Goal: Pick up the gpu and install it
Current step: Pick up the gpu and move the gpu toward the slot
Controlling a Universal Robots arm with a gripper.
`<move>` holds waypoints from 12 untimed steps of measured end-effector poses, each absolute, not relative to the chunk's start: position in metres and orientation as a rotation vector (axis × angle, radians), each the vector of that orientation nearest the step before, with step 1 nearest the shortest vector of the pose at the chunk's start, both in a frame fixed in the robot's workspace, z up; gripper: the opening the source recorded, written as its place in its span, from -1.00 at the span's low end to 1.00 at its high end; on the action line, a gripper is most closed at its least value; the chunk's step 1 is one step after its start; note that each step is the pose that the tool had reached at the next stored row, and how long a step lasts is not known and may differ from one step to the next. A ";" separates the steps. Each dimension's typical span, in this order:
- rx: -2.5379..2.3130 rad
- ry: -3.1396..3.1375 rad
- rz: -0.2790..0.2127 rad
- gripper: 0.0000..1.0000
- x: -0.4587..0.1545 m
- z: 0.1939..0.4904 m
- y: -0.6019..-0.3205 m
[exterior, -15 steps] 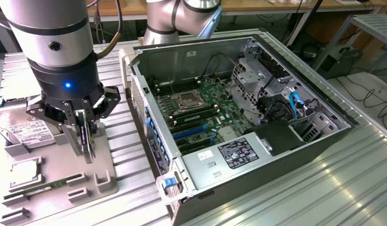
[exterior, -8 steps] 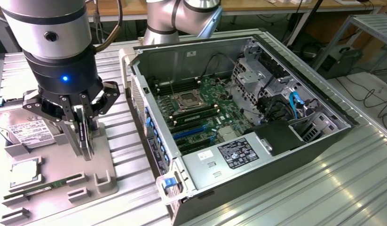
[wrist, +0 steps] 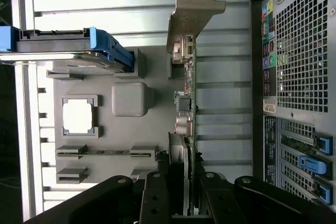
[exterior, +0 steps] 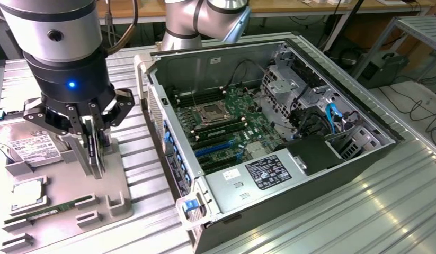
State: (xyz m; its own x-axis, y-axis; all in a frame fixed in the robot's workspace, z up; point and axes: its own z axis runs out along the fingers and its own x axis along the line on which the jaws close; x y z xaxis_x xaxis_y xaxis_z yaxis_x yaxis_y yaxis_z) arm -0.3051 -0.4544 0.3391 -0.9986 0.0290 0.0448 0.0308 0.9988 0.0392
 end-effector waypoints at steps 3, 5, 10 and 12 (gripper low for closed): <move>-0.046 -3.096 -0.062 -0.45 -0.305 0.342 -0.454; -0.046 -3.096 -0.062 -0.45 -0.305 0.345 -0.454; -0.046 -3.096 -0.062 -0.45 -0.305 0.354 -0.454; -0.046 -3.096 -0.062 -0.45 -0.305 0.359 -0.454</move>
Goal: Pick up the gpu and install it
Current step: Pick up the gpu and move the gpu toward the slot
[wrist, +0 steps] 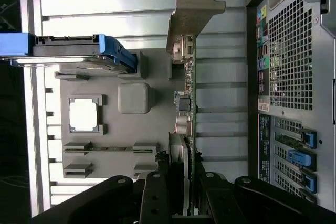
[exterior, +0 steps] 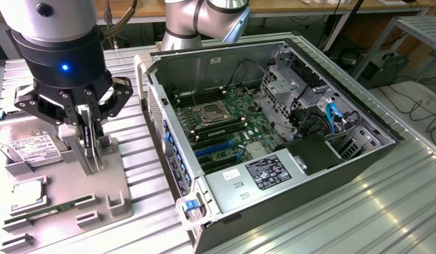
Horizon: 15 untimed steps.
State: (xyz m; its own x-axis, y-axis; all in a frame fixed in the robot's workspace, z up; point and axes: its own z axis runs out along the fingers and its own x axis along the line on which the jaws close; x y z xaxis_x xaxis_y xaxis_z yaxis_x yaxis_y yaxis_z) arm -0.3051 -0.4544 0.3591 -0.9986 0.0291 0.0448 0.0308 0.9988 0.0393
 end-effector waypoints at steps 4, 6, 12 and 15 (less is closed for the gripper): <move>-0.046 -3.096 -0.062 -0.45 -0.305 0.394 -0.454; -0.046 -3.096 -0.062 -0.45 -0.305 0.420 -0.454; -0.017 -3.099 -0.058 -0.45 -0.305 0.464 -0.454; -0.017 -3.099 -0.058 -0.45 -0.295 0.463 -0.454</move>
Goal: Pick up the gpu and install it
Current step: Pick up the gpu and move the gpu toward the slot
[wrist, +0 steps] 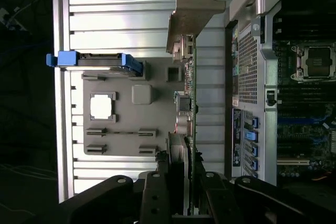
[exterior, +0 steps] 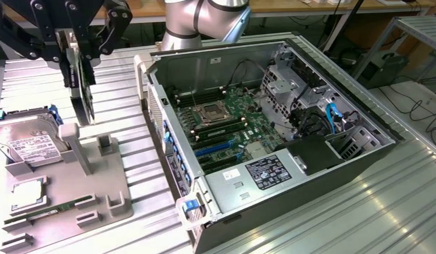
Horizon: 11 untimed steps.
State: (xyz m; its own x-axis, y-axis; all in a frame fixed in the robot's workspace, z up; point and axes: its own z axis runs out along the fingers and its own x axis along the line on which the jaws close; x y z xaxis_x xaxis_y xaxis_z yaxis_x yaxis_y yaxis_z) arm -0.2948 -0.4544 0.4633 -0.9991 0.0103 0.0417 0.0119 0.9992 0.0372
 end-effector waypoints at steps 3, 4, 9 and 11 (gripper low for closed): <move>-0.017 -3.099 -0.058 -0.45 -0.294 0.463 -0.454; -0.017 -3.099 -0.058 -0.45 -0.293 0.463 -0.454; -0.017 -3.099 -0.058 -0.45 -0.291 0.463 -0.454; -0.017 -3.099 -0.058 -0.45 -0.290 0.463 -0.454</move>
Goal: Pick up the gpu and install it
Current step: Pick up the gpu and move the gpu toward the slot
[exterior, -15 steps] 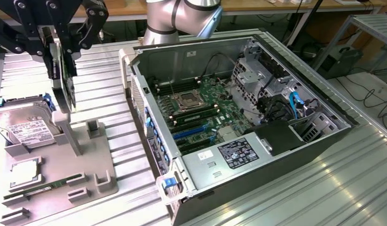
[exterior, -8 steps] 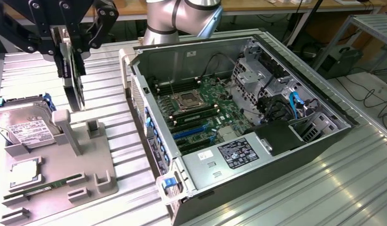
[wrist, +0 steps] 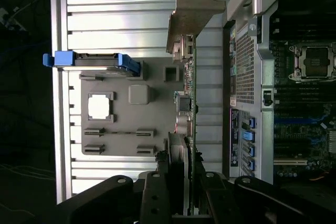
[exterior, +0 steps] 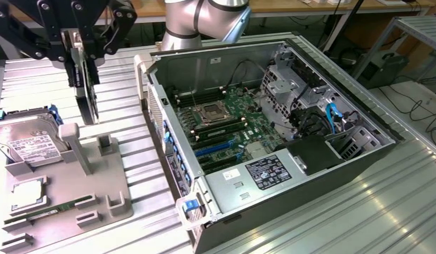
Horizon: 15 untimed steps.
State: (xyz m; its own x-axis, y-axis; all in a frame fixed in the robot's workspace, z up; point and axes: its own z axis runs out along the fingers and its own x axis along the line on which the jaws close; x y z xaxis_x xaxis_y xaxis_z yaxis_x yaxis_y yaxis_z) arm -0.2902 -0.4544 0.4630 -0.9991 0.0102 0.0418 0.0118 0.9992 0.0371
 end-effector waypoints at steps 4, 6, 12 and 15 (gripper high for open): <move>-0.017 -3.099 -0.058 -0.45 -0.289 0.463 -0.454; -0.017 -3.099 -0.058 -0.45 -0.288 0.463 -0.454; -0.017 -3.099 -0.058 -0.45 -0.286 0.463 -0.454; -0.017 -3.100 -0.058 -0.45 -0.285 0.463 -0.454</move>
